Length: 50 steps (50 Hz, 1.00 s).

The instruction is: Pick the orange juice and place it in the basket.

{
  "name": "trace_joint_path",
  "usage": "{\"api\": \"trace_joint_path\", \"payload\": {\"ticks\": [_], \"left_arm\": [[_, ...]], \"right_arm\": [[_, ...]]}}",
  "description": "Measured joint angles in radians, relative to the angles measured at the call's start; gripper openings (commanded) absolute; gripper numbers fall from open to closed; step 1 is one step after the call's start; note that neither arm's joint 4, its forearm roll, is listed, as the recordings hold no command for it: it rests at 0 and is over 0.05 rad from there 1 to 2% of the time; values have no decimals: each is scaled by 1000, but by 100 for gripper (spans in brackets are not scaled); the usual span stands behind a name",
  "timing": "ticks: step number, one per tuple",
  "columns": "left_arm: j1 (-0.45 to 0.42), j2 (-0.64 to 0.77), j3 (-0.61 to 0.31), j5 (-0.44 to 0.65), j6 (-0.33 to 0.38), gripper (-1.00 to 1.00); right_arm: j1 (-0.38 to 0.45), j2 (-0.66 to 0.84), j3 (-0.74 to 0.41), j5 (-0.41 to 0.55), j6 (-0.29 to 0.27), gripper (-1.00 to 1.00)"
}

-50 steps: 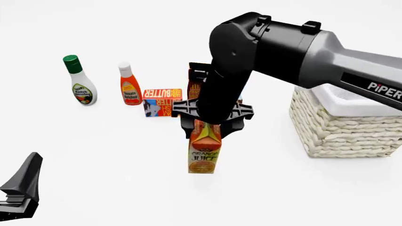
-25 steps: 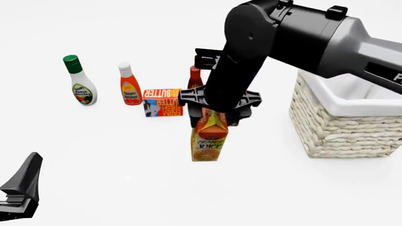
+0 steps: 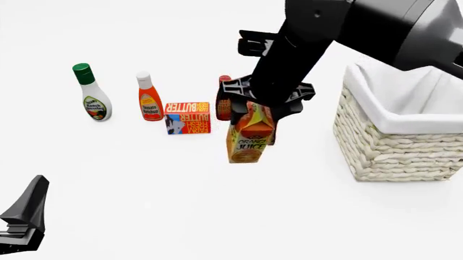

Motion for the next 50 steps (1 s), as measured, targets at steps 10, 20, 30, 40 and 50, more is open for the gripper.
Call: {"api": "trace_joint_path", "payload": {"ticks": [10,20,30,40,50], "left_arm": [[0,0,0,0,0,100],[0,0,0,0,0,100],[0,0,0,0,0,100],[0,0,0,0,0,100],[0,0,0,0,0,100]], "right_arm": [[-34,-13,-34,0,-54,-100],[-75,-29,-63,0,-107,-100],[-112,-46,-86,0,-150,-100],[-150,-58,-120,0,-204,-100],[-179,-65,-156,0,-254,-100]]}}
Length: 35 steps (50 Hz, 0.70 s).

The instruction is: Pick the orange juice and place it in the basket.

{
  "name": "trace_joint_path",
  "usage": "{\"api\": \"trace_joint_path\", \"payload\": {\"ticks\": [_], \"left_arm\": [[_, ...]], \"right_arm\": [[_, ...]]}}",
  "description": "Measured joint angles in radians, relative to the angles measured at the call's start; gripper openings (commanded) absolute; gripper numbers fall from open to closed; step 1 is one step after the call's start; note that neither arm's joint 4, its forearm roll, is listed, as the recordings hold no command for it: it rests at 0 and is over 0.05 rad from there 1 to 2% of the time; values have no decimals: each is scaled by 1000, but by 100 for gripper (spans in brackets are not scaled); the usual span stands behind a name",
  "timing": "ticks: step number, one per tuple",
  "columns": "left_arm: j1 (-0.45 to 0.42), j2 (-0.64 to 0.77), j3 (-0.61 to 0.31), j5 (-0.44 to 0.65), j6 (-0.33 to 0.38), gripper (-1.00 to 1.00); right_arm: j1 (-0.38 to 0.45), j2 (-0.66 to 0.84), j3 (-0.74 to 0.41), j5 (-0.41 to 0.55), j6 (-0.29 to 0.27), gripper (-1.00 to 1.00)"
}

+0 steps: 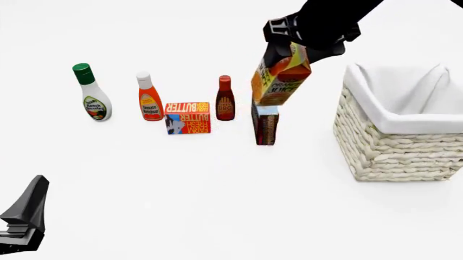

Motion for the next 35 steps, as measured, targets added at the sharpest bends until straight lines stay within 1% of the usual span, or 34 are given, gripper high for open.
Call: {"api": "trace_joint_path", "payload": {"ticks": [10,22,35], "left_arm": [[0,0,0,0,0,100],[0,0,0,0,0,100],[0,0,0,0,0,100]], "right_arm": [[-29,-8,-35,0,-48,-100],[-92,-23,-66,0,-111,-100],[-146,-39,-88,0,-157,-100]]}}
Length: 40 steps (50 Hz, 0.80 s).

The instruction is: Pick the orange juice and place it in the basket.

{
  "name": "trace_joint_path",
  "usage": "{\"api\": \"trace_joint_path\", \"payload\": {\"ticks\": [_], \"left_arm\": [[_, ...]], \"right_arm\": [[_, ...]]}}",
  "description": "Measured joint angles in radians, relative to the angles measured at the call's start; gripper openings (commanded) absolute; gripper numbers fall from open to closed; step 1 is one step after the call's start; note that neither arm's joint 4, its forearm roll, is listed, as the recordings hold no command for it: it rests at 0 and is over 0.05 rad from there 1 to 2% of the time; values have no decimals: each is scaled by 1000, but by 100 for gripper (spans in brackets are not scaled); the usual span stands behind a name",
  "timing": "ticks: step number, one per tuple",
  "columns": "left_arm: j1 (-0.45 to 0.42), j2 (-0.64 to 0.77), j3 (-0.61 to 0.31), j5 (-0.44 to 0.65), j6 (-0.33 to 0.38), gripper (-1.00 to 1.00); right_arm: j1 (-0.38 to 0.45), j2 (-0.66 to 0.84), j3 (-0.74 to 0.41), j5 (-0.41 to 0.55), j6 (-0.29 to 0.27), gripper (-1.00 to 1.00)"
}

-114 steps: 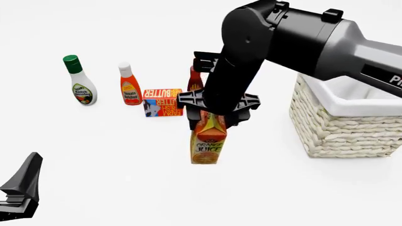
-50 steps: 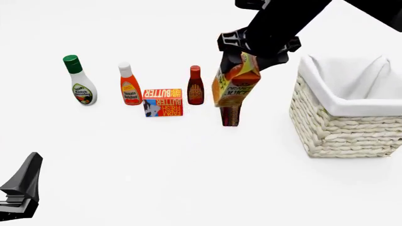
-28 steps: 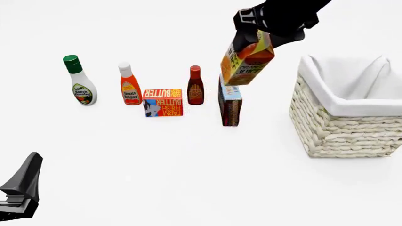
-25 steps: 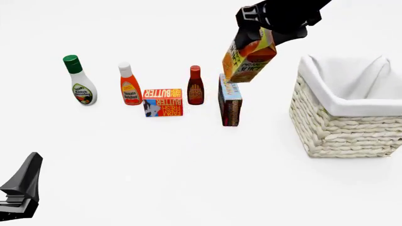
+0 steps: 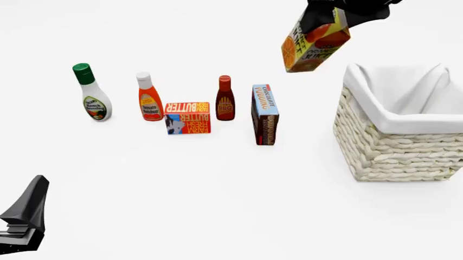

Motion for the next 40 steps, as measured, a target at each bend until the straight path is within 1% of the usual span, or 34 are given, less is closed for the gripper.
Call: {"api": "trace_joint_path", "payload": {"ticks": [16,40], "left_arm": [[0,0,0,0,0,100],[0,0,0,0,0,100]], "right_arm": [[-63,-22,-7,0,-40,-100],[-154,-64,-9,0,-80,-100]]}}
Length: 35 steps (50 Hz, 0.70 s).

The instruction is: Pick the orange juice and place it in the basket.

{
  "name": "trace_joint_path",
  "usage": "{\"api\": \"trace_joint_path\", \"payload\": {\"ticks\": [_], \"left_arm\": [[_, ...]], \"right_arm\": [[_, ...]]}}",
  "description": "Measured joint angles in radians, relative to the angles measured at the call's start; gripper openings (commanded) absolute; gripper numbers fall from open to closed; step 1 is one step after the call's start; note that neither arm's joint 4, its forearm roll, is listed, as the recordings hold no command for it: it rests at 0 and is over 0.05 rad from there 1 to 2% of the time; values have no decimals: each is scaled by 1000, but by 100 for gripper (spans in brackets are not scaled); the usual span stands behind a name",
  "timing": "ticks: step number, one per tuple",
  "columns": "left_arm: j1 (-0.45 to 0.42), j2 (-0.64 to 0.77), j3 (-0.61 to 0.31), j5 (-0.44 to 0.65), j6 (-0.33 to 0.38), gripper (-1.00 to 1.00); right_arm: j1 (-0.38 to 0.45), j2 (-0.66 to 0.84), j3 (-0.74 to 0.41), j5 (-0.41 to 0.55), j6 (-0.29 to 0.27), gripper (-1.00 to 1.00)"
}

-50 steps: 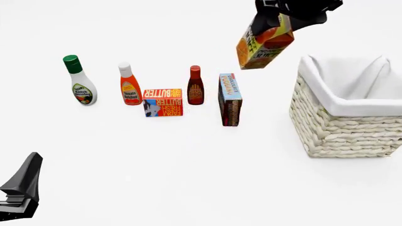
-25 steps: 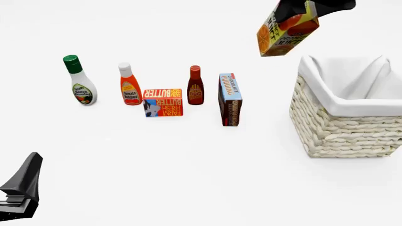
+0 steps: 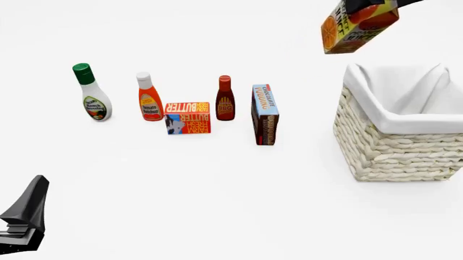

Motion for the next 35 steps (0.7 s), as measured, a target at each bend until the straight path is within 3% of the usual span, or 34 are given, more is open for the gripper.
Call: {"api": "trace_joint_path", "payload": {"ticks": [35], "left_arm": [[0,0,0,0,0,100]], "right_arm": [[-142,-78,80,0,-62,-100]]}}
